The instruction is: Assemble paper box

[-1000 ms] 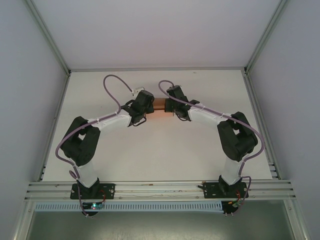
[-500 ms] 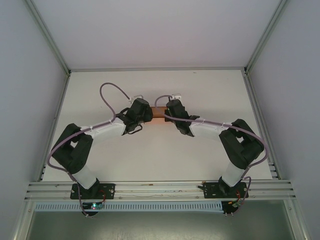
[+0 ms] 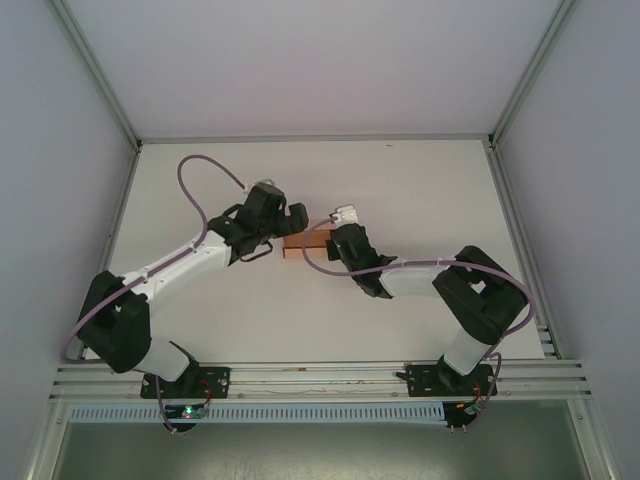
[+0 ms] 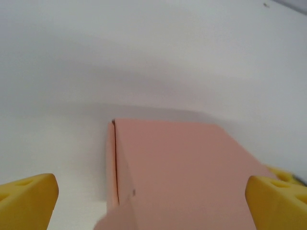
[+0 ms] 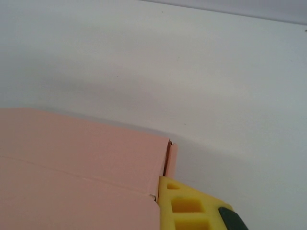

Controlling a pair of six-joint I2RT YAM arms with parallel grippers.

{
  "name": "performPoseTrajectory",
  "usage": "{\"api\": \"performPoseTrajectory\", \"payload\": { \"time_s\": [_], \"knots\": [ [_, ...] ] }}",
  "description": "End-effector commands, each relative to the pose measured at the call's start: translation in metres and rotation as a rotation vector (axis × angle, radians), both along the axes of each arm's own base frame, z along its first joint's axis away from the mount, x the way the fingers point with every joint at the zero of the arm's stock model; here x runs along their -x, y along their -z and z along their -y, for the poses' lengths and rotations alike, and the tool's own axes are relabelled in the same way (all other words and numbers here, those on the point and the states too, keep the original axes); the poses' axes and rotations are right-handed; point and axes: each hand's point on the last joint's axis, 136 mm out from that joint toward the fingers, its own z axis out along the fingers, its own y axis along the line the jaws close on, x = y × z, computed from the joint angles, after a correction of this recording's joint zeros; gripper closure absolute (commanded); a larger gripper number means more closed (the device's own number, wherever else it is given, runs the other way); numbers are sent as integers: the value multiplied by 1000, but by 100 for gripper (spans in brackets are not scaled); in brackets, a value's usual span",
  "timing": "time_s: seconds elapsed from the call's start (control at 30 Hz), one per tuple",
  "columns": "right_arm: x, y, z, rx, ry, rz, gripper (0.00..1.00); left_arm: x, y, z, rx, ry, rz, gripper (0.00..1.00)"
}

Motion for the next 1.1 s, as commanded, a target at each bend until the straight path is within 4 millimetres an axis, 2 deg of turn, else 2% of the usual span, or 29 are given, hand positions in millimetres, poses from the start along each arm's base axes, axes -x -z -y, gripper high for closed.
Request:
{"api": "performPoseTrajectory", "payload": {
  "time_s": [0.0, 0.1, 0.3, 0.4, 0.53, 0.63, 0.8, 0.97, 1.07],
  "knots": [
    [7, 23, 3, 67, -21, -11, 100, -15, 13, -9, 51, -31, -88, 0],
    [8, 26, 5, 77, -10, -13, 100, -24, 32, -7, 98, -37, -144, 1],
    [16, 26, 1, 79, -32, -7, 95, -17, 76, 5, 191, -7, -238, 22],
    [24, 31, 2, 93, -41, -19, 91, -12, 93, 4, 197, -19, -260, 38],
    [33, 32, 4, 83, -54, -33, 88, -3, 113, -2, 185, -28, -288, 47],
    [40, 26, 1, 68, -90, -50, 77, 1, 122, -4, 177, -27, -299, 55],
    [57, 15, -2, 70, -172, -101, 61, 4, 131, -8, 179, -30, -292, 58],
    [85, 14, 0, 76, -287, -200, 34, 7, 142, -15, 180, -25, -282, 67],
    [92, 5, 6, 28, -327, -216, 20, 5, 145, -19, 235, -29, -267, 68]
  ]
}}
